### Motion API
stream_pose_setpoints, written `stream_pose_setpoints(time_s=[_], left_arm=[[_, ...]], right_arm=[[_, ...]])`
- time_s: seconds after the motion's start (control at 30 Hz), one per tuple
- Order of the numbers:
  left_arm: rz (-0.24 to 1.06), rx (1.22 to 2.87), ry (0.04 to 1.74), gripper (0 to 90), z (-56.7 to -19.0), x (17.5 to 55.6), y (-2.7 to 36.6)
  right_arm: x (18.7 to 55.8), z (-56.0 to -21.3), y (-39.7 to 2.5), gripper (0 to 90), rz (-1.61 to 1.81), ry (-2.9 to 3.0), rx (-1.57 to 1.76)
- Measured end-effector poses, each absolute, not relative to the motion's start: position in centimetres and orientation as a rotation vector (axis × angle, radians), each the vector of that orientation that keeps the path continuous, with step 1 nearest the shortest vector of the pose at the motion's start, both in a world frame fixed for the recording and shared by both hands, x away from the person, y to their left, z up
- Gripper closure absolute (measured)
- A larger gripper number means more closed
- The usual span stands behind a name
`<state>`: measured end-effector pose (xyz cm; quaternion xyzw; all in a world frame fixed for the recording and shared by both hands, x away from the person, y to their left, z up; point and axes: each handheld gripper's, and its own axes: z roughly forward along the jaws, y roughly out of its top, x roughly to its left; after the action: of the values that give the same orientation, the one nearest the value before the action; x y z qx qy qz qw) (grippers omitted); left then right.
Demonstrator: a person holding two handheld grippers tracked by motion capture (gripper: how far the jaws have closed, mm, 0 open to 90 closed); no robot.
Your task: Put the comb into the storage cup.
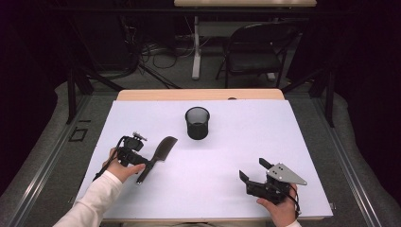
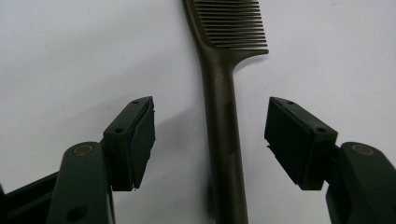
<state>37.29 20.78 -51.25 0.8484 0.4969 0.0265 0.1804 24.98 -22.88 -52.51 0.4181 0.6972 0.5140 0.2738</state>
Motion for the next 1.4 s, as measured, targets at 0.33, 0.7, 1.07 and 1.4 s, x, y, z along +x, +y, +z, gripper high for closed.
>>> stream_pose_setpoints(time_s=[0.33, 0.7, 1.07, 1.4], left_arm=[[0.070, 2.409, 1.410, 39.1, -51.7, 37.5, 20.6], [0.004, 2.395, 1.452, 47.3, -52.0, 37.7, 20.3], [-0.003, 2.398, 1.464, 57.2, -52.3, 37.8, 20.1], [-0.011, 2.402, 1.484, 61.4, -52.5, 37.8, 19.8]], right_arm=[[25.0, -52.5, -22.9, 14.7, 1.383, 1.876, 1.123], [25.0, -52.5, -22.9, 14.7, 1.382, 1.878, 1.122], [25.0, -52.5, -22.8, 14.7, 1.384, 1.878, 1.123], [25.0, -52.5, -22.9, 14.8, 1.381, 1.880, 1.121]])
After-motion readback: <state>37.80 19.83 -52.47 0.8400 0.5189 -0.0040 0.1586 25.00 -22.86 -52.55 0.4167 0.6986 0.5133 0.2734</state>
